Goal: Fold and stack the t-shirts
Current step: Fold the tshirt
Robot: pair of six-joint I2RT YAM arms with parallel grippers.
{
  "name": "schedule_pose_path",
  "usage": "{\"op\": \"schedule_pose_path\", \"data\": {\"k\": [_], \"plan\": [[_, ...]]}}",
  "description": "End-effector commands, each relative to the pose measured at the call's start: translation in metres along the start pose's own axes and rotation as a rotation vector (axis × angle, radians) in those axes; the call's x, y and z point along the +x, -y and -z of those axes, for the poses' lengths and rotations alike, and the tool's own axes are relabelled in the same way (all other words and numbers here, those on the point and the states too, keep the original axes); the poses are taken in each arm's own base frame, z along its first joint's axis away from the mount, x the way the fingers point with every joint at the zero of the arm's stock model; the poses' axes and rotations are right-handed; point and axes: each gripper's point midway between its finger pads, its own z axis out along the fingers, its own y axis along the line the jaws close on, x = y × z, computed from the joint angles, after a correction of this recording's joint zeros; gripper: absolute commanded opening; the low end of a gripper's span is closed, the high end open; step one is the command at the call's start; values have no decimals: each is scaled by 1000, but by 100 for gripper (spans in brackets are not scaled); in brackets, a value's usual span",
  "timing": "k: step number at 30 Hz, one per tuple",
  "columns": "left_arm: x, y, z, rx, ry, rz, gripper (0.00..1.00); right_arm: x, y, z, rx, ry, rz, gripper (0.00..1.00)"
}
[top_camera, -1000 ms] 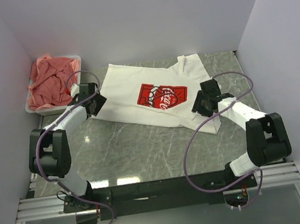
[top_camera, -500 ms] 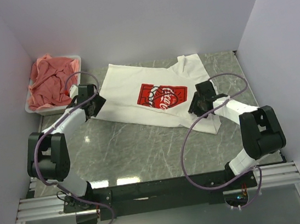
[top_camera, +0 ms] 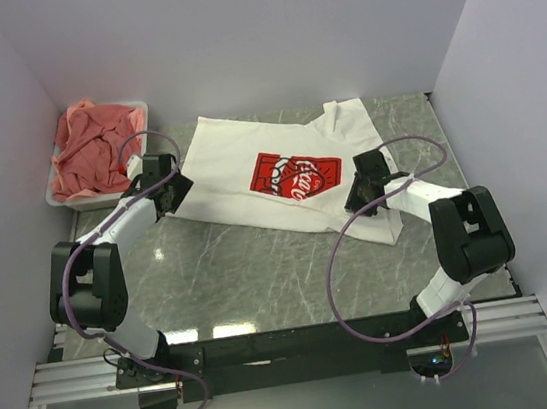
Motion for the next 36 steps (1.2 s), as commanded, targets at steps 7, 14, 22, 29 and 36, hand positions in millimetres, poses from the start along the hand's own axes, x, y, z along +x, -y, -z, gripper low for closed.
{"op": "schedule_pose_path", "data": {"k": [7, 14, 22, 29, 36], "plan": [[-12, 17, 10, 50, 26, -2, 55, -21, -14, 3, -10, 53, 1, 9], [-9, 16, 9, 45, 12, -4, 55, -54, -36, 4, -13, 88, 26, 3], [-3, 11, 6, 30, -10, -12, 54, -85, -60, -10, -12, 93, 56, 1], [0, 8, 5, 23, -20, -19, 54, -109, -78, -30, -8, 106, 66, 0], [7, 4, -3, 7, -41, -15, 54, -121, -84, -36, -10, 139, 62, 0]]}}
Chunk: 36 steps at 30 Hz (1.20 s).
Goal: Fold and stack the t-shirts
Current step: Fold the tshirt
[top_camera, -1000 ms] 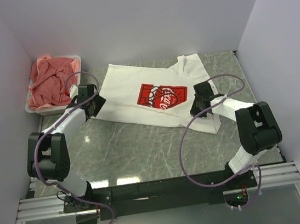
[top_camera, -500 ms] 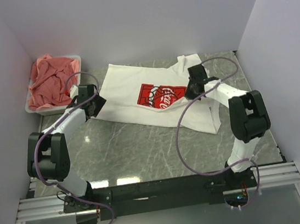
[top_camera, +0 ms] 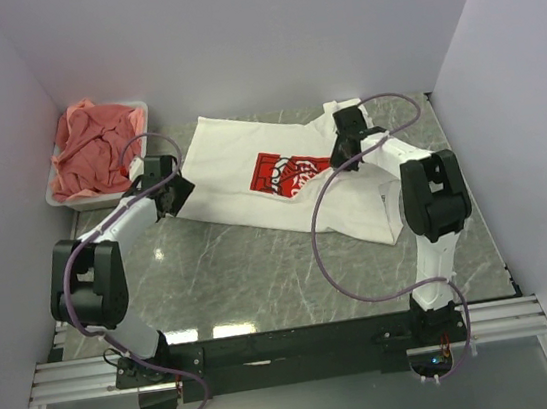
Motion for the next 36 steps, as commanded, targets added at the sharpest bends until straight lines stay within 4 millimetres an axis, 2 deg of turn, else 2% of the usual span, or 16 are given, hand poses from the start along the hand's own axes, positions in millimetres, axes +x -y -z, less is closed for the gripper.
{"op": "schedule_pose_path", "data": {"k": [1, 10, 14, 16, 17, 18, 19, 21, 22, 24, 27, 30, 33, 36], "plan": [[0, 10, -2, 26, -7, -7, 54, -24, -10, 6, -3, 73, 5, 0], [8, 0, -14, -9, -25, -4, 54, -30, -5, 3, 19, 112, 4, 0], [10, -4, -16, -21, -29, -8, 54, -39, -8, 5, 21, 137, 20, 3], [10, -5, -17, -25, -28, -9, 55, -42, -9, 5, 23, 142, 30, 8], [10, -5, -17, -27, -27, -9, 55, -43, -10, 5, 18, 144, 34, 18], [11, -7, -18, -32, -31, -9, 55, -43, -9, 5, 22, 142, 38, 23], [11, -7, -18, -32, -31, -9, 55, -46, -10, 5, 23, 146, 45, 35], [10, -6, -18, -31, -28, -8, 55, -48, -8, 7, 32, 156, 55, 48], [10, -5, -18, -29, -27, -8, 55, -53, -10, 11, 27, 170, 62, 59], [8, -4, -16, -26, -23, -6, 56, -59, -11, 17, 19, 187, 68, 66], [7, -5, -15, -30, -19, -5, 56, -65, -12, 33, 13, 206, 69, 65], [6, -7, -15, -32, -16, 3, 56, -59, -10, 37, 5, 195, 64, 61], [5, -12, -14, -41, -15, 5, 56, -47, -14, 35, -10, 166, 73, 55], [1, -17, -11, -56, -1, 11, 56, -41, -19, 30, -7, 155, 91, 54]]}}
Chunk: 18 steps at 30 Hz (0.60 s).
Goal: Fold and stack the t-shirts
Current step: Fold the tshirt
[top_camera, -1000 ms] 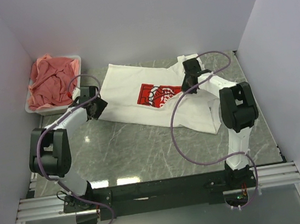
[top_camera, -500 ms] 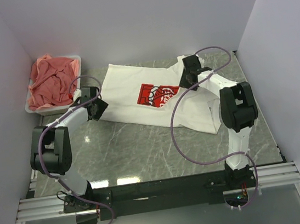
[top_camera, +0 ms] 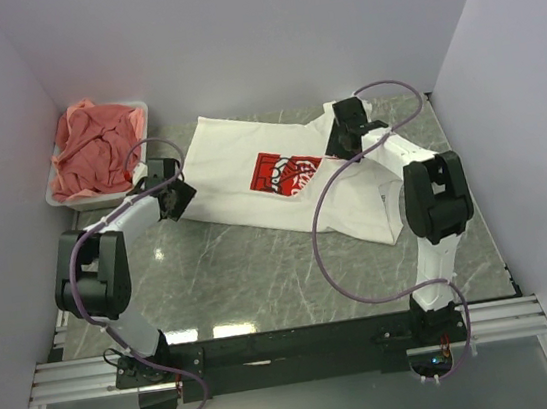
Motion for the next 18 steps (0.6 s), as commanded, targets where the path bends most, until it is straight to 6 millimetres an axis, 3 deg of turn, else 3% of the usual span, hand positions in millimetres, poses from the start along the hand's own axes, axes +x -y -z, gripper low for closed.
{"op": "schedule_pose_path", "data": {"k": [1, 7, 13, 18], "plan": [[-13, -5, 8, -6, 40, 25, 56, -5, -18, 14, -32, 31, 27, 54], [-17, -25, 12, -33, 55, 51, 55, -6, -39, -4, -8, 5, 80, 54], [-22, -32, 12, -37, 59, 58, 55, -10, -36, -20, 68, -3, 101, 54], [-23, -31, 11, -34, 56, 62, 55, 0, -34, -31, 92, -34, 115, 53]]}}
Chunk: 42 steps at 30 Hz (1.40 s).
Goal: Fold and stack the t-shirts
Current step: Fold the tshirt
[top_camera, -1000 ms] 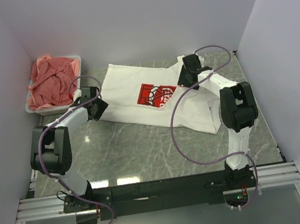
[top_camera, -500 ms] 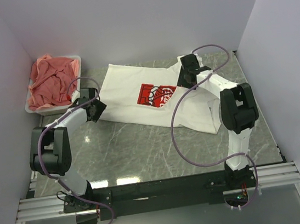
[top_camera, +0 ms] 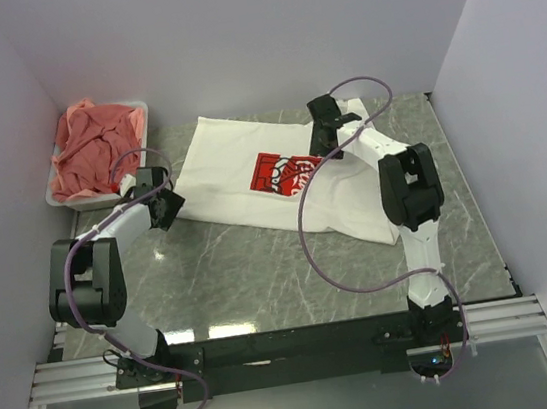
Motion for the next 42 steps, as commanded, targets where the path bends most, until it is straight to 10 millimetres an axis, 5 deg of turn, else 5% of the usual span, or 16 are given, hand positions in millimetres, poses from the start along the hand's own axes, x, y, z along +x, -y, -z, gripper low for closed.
{"op": "schedule_pose_path", "data": {"k": [1, 8, 17, 32, 34, 39, 42], "plan": [[-12, 8, 8, 33, 35, 15, 55, -8, 5, -1, 44, 14, 12, 53], [-14, 8, 7, 35, 36, 20, 55, -3, 2, -12, 55, 0, 20, 44], [-14, 7, 6, 35, 34, 23, 54, -10, -5, -4, 37, 30, 12, 8], [-13, 4, 5, 33, 32, 22, 54, -13, -33, 0, -14, 83, 79, 7], [-13, 3, 5, 30, 33, 22, 54, -11, -34, -2, -14, 79, 83, 8], [-12, 0, 6, 22, 34, 26, 56, -14, -29, 8, -14, 79, 77, 43], [-13, -2, 8, 22, 46, 32, 56, -24, -23, 33, -38, 98, 29, 57]]}}
